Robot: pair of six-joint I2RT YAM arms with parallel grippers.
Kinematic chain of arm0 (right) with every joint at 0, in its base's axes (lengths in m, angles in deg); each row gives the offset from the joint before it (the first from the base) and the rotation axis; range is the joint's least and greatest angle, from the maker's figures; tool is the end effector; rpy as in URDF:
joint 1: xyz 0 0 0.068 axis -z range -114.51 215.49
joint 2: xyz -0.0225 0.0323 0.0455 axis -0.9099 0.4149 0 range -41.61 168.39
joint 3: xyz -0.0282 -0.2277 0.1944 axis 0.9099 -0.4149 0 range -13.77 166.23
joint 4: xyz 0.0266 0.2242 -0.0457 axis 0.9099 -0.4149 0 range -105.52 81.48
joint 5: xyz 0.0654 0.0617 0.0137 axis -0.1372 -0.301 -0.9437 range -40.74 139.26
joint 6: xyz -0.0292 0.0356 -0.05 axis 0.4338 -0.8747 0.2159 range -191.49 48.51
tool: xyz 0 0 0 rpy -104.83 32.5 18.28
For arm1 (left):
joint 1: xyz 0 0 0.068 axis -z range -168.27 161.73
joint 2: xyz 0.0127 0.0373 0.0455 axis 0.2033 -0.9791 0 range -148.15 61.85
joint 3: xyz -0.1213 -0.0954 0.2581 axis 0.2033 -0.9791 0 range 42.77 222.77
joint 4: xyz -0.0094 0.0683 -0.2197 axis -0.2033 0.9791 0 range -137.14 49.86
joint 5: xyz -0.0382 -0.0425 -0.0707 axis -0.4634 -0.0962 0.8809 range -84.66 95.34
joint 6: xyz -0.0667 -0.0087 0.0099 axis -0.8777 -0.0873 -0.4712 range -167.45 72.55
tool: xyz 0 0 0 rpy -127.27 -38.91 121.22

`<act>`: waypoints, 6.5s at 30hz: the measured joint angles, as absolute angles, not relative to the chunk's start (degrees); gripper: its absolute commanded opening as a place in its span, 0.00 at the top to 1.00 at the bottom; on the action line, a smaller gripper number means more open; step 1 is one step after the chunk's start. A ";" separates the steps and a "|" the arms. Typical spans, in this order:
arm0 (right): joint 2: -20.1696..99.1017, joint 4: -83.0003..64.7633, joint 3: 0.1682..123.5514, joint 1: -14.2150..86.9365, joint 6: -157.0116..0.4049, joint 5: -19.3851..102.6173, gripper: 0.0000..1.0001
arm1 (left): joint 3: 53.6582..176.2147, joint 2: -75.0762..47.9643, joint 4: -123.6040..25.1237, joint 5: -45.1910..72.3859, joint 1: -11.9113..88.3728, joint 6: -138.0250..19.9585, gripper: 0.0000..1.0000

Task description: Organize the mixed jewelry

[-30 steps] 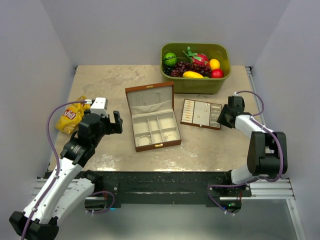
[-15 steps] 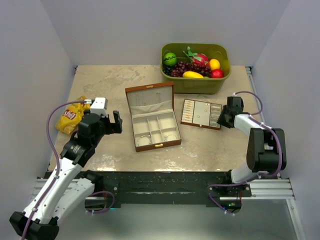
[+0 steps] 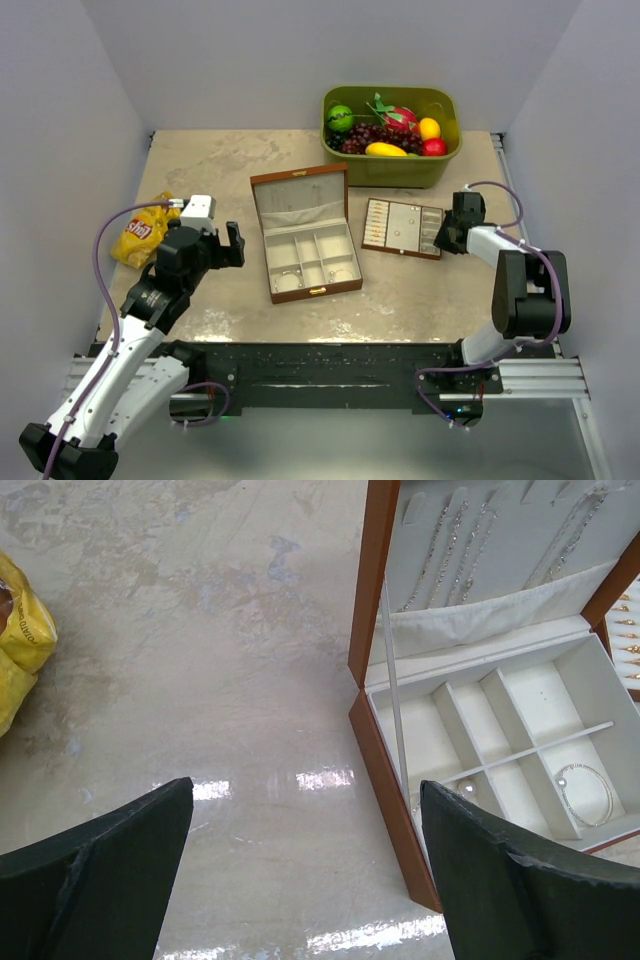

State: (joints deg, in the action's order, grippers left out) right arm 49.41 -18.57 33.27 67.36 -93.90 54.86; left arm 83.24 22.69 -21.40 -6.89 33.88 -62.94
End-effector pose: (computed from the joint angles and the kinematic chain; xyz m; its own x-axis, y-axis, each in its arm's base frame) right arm 0.2942 -0.0150 0.1986 -0.7135 0.4030 -0.5732 0.3915 0.9077 0.1509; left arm 0.1146 -0.0341 0.3105 -0.4198 -0.1108 -0.9008 0.0807 0.9840 -0.1587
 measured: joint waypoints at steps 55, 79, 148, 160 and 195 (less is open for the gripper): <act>20.45 -32.45 27.55 67.42 -94.14 47.96 1.00 | 83.24 22.43 -21.40 -6.78 33.86 -62.92 0.00; 13.61 -38.02 26.32 67.07 -92.79 35.56 1.00 | 83.24 22.30 -21.40 -6.83 33.49 -62.92 0.01; 41.69 -32.47 42.28 25.30 -104.57 59.21 1.00 | 83.24 22.65 -21.40 -6.81 33.12 -62.92 0.00; 43.94 -32.25 42.89 25.26 -105.03 59.02 1.00 | 83.24 22.87 -21.40 -6.74 33.12 -62.92 0.00; 45.43 -31.64 42.89 22.72 -106.45 61.88 0.84 | 83.24 22.85 -21.40 -5.49 33.10 -62.90 0.00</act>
